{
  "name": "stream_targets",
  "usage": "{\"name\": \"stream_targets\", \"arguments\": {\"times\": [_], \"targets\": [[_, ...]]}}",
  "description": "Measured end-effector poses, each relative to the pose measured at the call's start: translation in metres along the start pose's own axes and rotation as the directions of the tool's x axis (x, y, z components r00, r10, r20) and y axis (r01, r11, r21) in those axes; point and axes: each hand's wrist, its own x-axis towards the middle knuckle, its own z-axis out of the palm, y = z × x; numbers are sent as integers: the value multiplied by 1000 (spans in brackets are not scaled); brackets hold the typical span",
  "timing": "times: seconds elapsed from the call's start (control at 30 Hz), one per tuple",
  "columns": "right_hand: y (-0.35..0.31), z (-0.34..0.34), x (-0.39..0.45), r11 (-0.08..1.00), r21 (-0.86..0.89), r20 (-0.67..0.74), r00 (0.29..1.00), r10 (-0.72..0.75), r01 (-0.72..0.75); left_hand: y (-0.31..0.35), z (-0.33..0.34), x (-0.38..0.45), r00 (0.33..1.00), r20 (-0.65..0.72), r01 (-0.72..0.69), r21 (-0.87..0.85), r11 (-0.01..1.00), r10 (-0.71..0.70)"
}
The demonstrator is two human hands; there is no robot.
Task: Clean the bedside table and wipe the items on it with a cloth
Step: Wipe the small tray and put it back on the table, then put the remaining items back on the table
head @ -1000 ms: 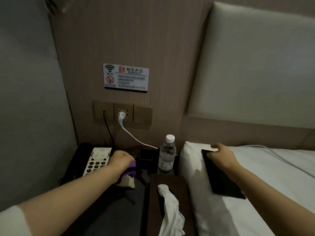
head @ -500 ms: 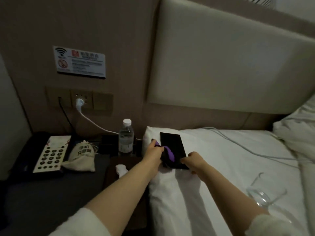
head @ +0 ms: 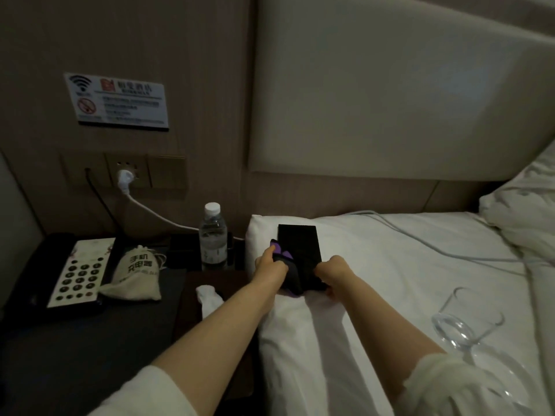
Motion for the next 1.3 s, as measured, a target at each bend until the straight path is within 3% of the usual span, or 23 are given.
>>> {"name": "stream_targets", "arguments": {"times": [0.13, 0.27, 0.47, 0.57, 0.67, 0.73, 0.87, 0.97, 1.17, 1.3], "targets": [[0, 0, -17, 988, 155, 23, 999, 22, -26, 9, -3, -9, 999, -29, 43, 9, 999, -42], [1, -13, -45, 918, 385, 137, 989, 46, -96, 11, -14, -35, 996, 15, 85, -32, 996, -84], [0, -44, -105, 873, 466, 251, 968, 22, -141, 7, -24, -102, 995, 2, 100, -165, 981, -101], [2, -57, -151, 854, 503, 311, 950, -34, -134, 16, -34, -147, 999, -14, 36, -214, 976, -39], [13, -64, -205, 734, 647, 392, 915, -89, -206, 20, -58, -198, 999, -3, -50, -153, 987, 50], [21, -62, -245, 636, 728, 447, 881, -157, -256, 19, -79, -236, 994, -1, -106, -111, 988, 106], [39, -44, -323, 612, 747, 514, 809, -285, -259, 8, -116, -312, 978, -29, -206, -55, 977, 205], [51, -22, -379, 512, 807, 534, 736, -417, -295, -2, -143, -367, 948, -85, -309, -23, 951, 306], [71, 19, -454, 547, 803, 536, 686, -492, -236, -38, -182, -443, 898, -154, -396, 124, 910, 412], [86, 40, -481, 586, 768, 585, 653, -481, -258, -64, -198, -471, 889, -206, -379, 167, 910, 408]]}}
